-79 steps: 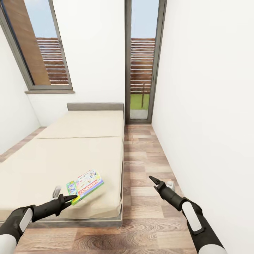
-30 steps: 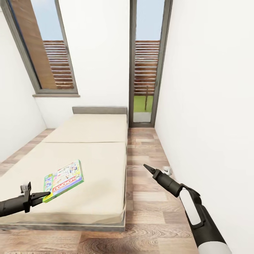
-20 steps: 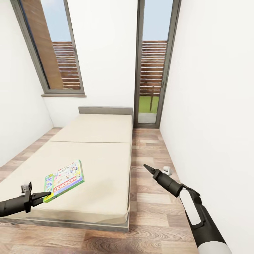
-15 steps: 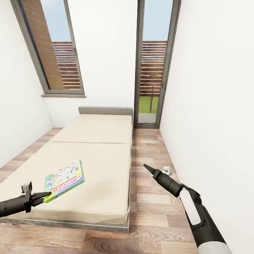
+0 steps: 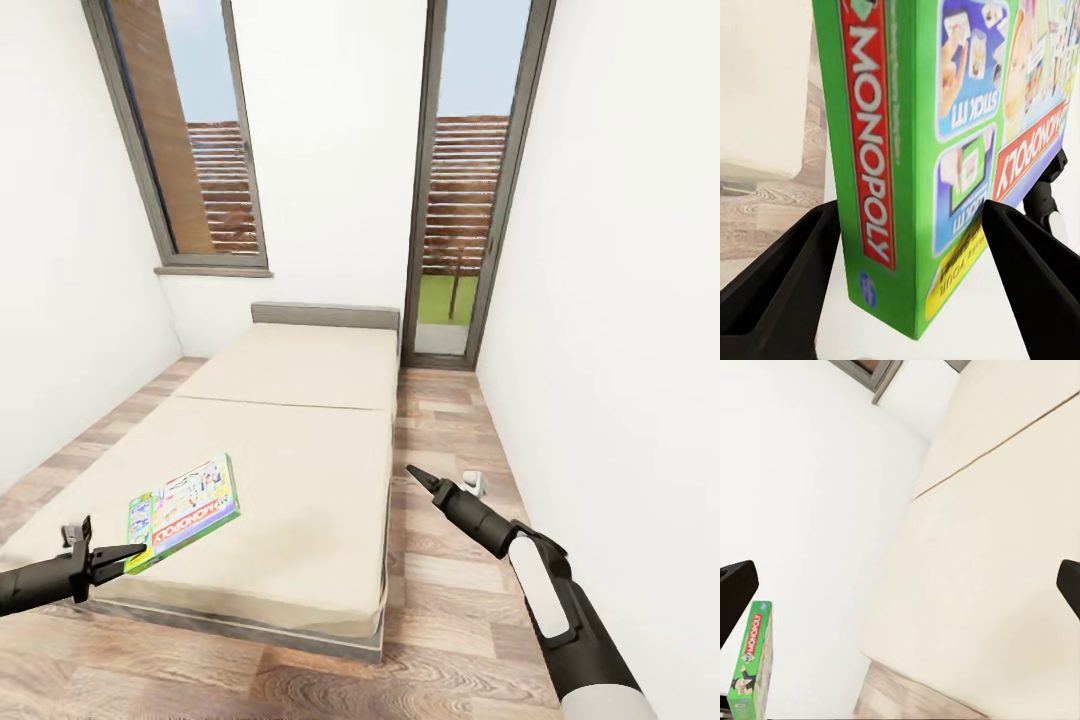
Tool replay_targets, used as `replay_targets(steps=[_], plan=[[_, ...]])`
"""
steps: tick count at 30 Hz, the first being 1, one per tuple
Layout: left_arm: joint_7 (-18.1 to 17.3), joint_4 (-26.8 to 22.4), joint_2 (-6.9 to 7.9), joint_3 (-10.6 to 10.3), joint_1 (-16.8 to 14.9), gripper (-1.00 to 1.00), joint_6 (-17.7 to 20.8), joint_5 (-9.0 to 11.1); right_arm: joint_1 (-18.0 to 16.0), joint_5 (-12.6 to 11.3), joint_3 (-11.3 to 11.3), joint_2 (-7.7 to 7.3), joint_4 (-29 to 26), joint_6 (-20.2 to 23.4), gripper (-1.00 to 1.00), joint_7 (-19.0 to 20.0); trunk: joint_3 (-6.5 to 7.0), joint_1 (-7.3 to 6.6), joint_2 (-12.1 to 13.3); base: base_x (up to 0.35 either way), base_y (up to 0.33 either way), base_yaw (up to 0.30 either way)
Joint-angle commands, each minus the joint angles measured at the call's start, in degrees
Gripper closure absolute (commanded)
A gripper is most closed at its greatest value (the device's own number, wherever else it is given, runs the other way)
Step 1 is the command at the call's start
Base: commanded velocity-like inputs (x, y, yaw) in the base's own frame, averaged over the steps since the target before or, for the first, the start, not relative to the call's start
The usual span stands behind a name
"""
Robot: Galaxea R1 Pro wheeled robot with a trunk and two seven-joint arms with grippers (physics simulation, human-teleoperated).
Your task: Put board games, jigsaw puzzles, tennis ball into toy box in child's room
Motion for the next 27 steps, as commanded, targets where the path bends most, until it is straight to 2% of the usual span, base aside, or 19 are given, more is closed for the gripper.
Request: replay_targets(steps=[1,5,13,27], plan=[[-0.2,0.0,0.0,0.0,0.0,1.0,0.6,-0.1,0.0,-0.2,-0.2,0.06,0.0,0.5,-1.0,0.1,0.13,-0.23,0.4,0.0,0.0,0.283],[-0.2,0.0,0.0,0.0,0.0,1.0,0.6,-0.1,0.0,-0.2,-0.1,0.08,-0.1,0.5,-1.0,0.1,0.84,-1.1,2.0,0.0,0.0,0.286],[-0.2,0.0,0.0,0.0,0.0,1.0,0.5,-0.1,0.0,-0.2,1.9,0.03,-0.3,0.4,-1.0,0.1,2.28,-2.86,5.2,0.0,0.0,0.288],[-0.2,0.0,0.0,0.0,0.0,1.0,0.5,-0.1,0.0,-0.2,2.6,0.0,-0.4,0.4,-1.0,0.0,4.79,-5.94,10.8,0.0,0.0,0.288]])
